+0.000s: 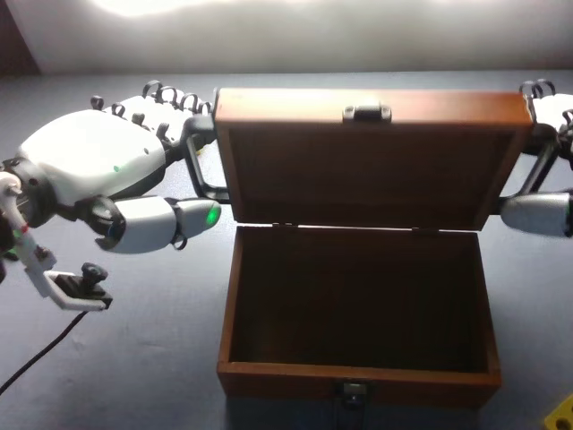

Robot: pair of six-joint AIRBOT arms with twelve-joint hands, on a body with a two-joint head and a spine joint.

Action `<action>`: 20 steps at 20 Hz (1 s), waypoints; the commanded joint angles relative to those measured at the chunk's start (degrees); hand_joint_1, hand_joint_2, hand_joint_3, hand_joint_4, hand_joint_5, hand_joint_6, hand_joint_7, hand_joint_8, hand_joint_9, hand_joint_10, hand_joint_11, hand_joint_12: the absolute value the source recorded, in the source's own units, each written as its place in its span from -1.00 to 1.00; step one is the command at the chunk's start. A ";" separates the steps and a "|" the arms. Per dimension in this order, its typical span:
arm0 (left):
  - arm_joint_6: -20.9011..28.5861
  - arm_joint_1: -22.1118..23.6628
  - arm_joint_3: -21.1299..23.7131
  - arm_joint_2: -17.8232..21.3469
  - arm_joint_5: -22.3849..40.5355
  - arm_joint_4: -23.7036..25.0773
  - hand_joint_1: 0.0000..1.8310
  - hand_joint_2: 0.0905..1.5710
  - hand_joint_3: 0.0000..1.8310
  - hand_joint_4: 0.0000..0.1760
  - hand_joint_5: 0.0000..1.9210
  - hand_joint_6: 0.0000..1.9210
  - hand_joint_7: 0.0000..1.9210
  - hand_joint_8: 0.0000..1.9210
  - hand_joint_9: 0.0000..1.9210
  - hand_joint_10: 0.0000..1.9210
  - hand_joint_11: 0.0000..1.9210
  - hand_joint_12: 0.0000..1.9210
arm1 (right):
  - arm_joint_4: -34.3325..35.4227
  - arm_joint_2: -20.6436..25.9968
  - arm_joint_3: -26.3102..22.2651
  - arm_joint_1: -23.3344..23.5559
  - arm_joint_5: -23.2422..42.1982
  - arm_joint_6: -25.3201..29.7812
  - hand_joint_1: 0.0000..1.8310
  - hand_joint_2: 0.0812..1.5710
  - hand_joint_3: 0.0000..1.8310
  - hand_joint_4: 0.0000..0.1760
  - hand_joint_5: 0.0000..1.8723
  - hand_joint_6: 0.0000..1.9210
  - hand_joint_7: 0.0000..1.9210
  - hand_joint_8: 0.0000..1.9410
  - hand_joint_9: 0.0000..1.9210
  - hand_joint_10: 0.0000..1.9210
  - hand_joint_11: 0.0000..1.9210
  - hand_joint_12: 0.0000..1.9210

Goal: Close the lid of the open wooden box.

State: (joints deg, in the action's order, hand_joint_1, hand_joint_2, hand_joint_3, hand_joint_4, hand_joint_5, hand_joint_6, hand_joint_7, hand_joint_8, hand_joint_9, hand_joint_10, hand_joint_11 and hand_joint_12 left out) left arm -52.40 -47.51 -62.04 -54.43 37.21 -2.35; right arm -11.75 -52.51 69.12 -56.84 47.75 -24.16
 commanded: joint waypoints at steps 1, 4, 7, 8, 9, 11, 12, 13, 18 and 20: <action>0.41 0.15 0.28 0.35 8.09 -0.07 -1.00 0.77 -1.00 -1.00 -1.00 -1.00 -0.96 -1.00 -0.97 -1.00 -1.00 -1.00 | 1.45 0.46 -0.46 0.12 7.93 0.22 -0.88 0.63 -1.00 -1.00 -0.84 -1.00 -0.85 -1.00 -0.95 -1.00 -0.89 -0.98; 1.01 -0.96 1.44 1.29 9.86 -0.05 -0.98 0.76 -1.00 -1.00 -1.00 -1.00 -0.91 -0.99 -0.85 -0.98 -0.89 -0.95 | 0.74 1.80 -2.54 -1.51 10.68 0.22 -0.83 0.63 -1.00 -1.00 -0.85 -1.00 -0.88 -1.00 -0.97 -1.00 -0.86 -0.97; 1.32 -2.48 3.05 2.65 12.10 -0.04 -0.94 0.78 -1.00 -1.00 -1.00 -1.00 -0.91 -1.00 -0.86 -0.99 -0.89 -0.94 | -0.99 2.83 -4.24 -1.54 11.86 0.22 -0.80 0.63 -1.00 -1.00 -0.84 -0.99 -0.88 -1.00 -0.96 -0.99 -0.83 -0.95; 1.66 -2.97 3.41 2.99 12.64 -0.04 -0.88 0.77 -1.00 -1.00 -0.99 -1.00 -0.90 -1.00 -0.80 -0.98 -0.87 -0.93 | -1.36 3.06 -4.62 -1.57 11.97 0.22 -0.77 0.60 -1.00 -1.00 -0.88 -1.00 -0.94 -1.00 -1.00 -1.00 -0.89 -0.98; 1.92 -3.40 3.78 3.34 13.13 -0.04 -0.88 0.77 -1.00 -1.00 -0.99 -1.00 -0.90 -1.00 -0.80 -0.98 -0.87 -0.93 | -1.52 3.23 -4.88 -1.68 12.05 0.22 -0.77 0.60 -1.00 -1.00 -0.88 -1.00 -0.94 -1.00 -1.00 -1.00 -0.89 -0.98; 2.06 -4.59 4.73 4.19 14.19 -0.18 -0.84 0.78 -1.00 -1.00 -0.98 -1.00 -0.92 -1.00 -0.81 -0.99 -0.94 -0.95 | -1.46 3.51 -5.19 -2.22 12.29 0.22 -0.74 0.55 -1.00 -1.00 -0.89 -1.00 -0.95 -1.00 -1.00 -1.00 -0.90 -0.98; 2.08 -5.31 5.19 4.54 14.59 -0.65 -0.81 0.81 -0.99 -1.00 -1.00 -1.00 -0.93 -1.00 -0.81 -1.00 -0.96 -0.95 | -1.28 3.64 -5.31 -2.51 12.32 0.22 -0.62 0.50 -1.00 -0.93 -0.92 -1.00 -0.97 -1.00 -1.00 -1.00 -0.89 -0.98; 2.12 -5.68 5.37 4.67 14.73 -0.82 -0.81 0.82 -0.99 -1.00 -0.99 -0.99 -0.91 -0.99 -0.82 -1.00 -0.95 -0.95 | -1.18 3.69 -5.36 -2.66 12.34 0.22 -0.54 0.49 -1.00 -0.76 -0.93 -1.00 -0.98 -1.00 -1.00 -1.00 -0.90 -0.98; 2.91 -8.20 6.28 4.90 15.44 -1.35 -0.86 0.79 -1.00 -1.00 -0.90 -1.00 -0.88 -1.00 -0.83 -1.00 -0.94 -0.89 | 0.11 3.73 -5.61 -4.42 12.65 0.22 -0.34 0.43 -1.00 -0.54 -0.97 -1.00 -1.00 -1.00 -1.00 -1.00 -0.92 -0.99; 3.29 -9.14 6.62 4.81 15.56 -1.55 -0.82 0.79 -1.00 -1.00 -0.92 -1.00 -0.91 -0.99 -0.90 -0.99 -0.97 -0.89 | 0.30 3.73 -5.73 -4.94 12.73 0.22 -0.26 0.37 -1.00 -0.41 -1.00 -1.00 -1.00 -1.00 -1.00 -1.00 -0.90 -0.98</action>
State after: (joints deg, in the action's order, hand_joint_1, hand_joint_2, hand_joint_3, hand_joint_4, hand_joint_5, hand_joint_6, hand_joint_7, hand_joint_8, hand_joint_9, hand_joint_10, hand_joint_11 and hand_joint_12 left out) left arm -49.39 -57.06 -55.57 -49.74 45.71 -3.49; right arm -13.61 -48.95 63.53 -62.11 53.74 -24.16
